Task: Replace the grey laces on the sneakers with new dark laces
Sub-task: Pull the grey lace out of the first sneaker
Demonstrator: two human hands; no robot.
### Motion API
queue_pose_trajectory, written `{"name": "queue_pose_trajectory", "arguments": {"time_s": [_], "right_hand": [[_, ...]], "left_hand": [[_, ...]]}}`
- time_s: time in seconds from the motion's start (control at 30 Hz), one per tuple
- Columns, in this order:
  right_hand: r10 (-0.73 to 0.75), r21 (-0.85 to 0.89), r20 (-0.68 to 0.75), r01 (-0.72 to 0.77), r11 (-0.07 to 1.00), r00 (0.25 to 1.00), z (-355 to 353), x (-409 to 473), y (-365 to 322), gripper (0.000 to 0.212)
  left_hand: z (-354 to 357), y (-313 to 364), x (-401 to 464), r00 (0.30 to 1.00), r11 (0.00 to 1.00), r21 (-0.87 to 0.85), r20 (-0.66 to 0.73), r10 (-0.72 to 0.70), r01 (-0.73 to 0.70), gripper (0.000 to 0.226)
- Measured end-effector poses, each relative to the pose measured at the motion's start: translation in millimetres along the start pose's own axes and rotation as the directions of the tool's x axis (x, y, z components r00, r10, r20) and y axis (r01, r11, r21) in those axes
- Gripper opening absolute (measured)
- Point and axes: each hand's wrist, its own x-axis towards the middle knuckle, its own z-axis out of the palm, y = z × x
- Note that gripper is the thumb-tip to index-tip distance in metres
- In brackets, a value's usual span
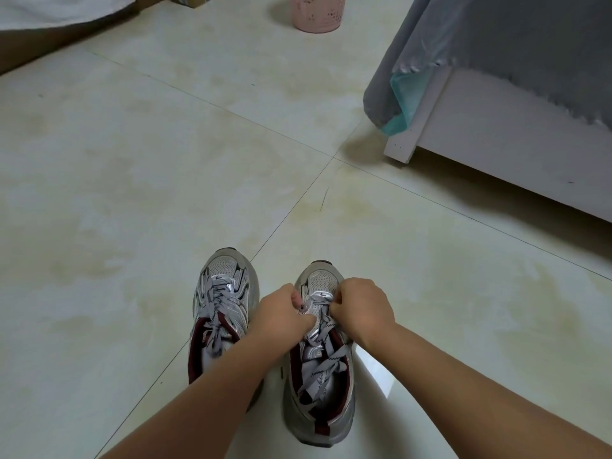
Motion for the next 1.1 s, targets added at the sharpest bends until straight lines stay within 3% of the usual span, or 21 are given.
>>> {"name": "queue_pose_trajectory", "arguments": {"time_s": [0.1, 0.23, 0.27, 0.33, 0.43, 0.5, 0.57, 0.63, 0.7, 0.77, 0.8, 0.83, 0.9, 1.0, 1.07, 1.1], "right_hand": [[-0.142, -0.113, 0.012, 0.143, 0.983, 0.99, -9.5, 0.4, -0.7, 0.013], [-0.434, -0.352, -0.013, 0.402, 0.846, 0.901, -20.0, -1.6, -5.7, 0.02], [-0.439, -0.351, -0.04, 0.399, 0.847, 0.898, -20.3, -1.7, -5.3, 0.019], [-0.309, -0.291, -0.05, 0.282, 0.914, 0.95, -21.6, -0.9, -1.2, 0.015], [-0.06, -0.048, 0.118, 0.066, 0.997, 0.991, -20.9, -0.9, 4.4, 0.042], [-0.033, 0.034, 0.2, 0.027, 0.999, 0.979, -11.6, -2.0, 5.2, 0.04], [-0.023, 0.064, 0.191, 0.011, 0.998, 0.981, -3.4, -1.9, 4.7, 0.036], [-0.044, 0.015, 0.148, 0.042, 0.999, 0.988, -8.1, -3.1, 2.5, 0.027], [-0.151, -0.208, 0.026, 0.153, 0.966, 0.988, -20.5, -5.6, 0.7, 0.015], [-0.24, -0.371, -0.048, 0.206, 0.906, 0.97, -24.9, -4.3, 3.4, 0.021], [-0.217, -0.375, -0.059, 0.179, 0.909, 0.975, -23.7, -3.5, 5.6, 0.019], [-0.148, -0.321, -0.041, 0.128, 0.938, 0.988, -22.8, -4.8, 6.1, 0.015], [0.074, -0.072, 0.112, -0.066, 0.995, 0.991, -17.5, -4.6, 7.9, 0.03], [0.131, 0.346, 0.352, -0.259, 0.902, 0.927, -9.2, -0.8, 15.4, 0.031], [0.099, 0.362, 0.318, -0.217, 0.907, 0.943, -10.8, 2.2, 21.5, 0.022], [0.103, 0.266, 0.25, -0.171, 0.949, 0.963, -13.8, 3.8, 23.6, 0.018]], "left_hand": [[-0.8, -2.9, -1.5, 1.0, 1.0, -0.006, -0.018, 0.023, -0.023, 0.014], [-2.8, -6.2, -3.3, 0.997, 0.997, 0.028, 0.009, 0.07, -0.071, 0.016], [-3.0, -6.9, -3.9, 0.997, 0.997, 0.032, 0.006, 0.071, -0.071, 0.017], [-2.6, -8.6, -5.5, 0.998, 0.998, 0.035, -0.008, 0.057, -0.057, 0.016], [-0.5, -8.6, -7.5, 0.998, 0.998, 0.036, -0.028, 0.051, -0.05, 0.014], [0.1, -7.4, -7.7, 0.999, 0.999, 0.022, -0.024, 0.047, -0.047, 0.013], [-0.1, -7.4, -8.2, 0.999, 0.999, 0.029, -0.02, 0.045, -0.045, 0.013], [-0.9, -8.0, -8.6, 0.999, 0.998, 0.048, -0.018, 0.051, -0.05, 0.014], [-1.5, -8.2, -8.7, 0.998, 0.996, 0.061, -0.006, 0.061, -0.061, 0.015], [-1.3, -7.2, -8.6, 0.998, 0.995, 0.07, 0.006, 0.07, -0.07, 0.016], [-0.7, -6.2, -8.3, 0.997, 0.994, 0.077, 0.008, 0.073, -0.074, 0.017], [0.0, -5.2, -8.2, 0.997, 0.993, 0.085, 0.007, 0.075, -0.076, 0.017], [1.4, -4.4, -8.5, 0.997, 0.994, 0.088, -0.002, 0.072, -0.071, 0.016], [1.9, -5.2, -8.3, 0.998, 0.995, 0.078, -0.006, 0.067, -0.067, 0.014], [1.6, -5.7, -7.8, 0.998, 0.995, 0.077, 0.007, 0.065, -0.065, 0.015], [1.4, -5.4, -7.5, 0.998, 0.994, 0.082, 0.014, 0.068, -0.069, 0.015]]}}
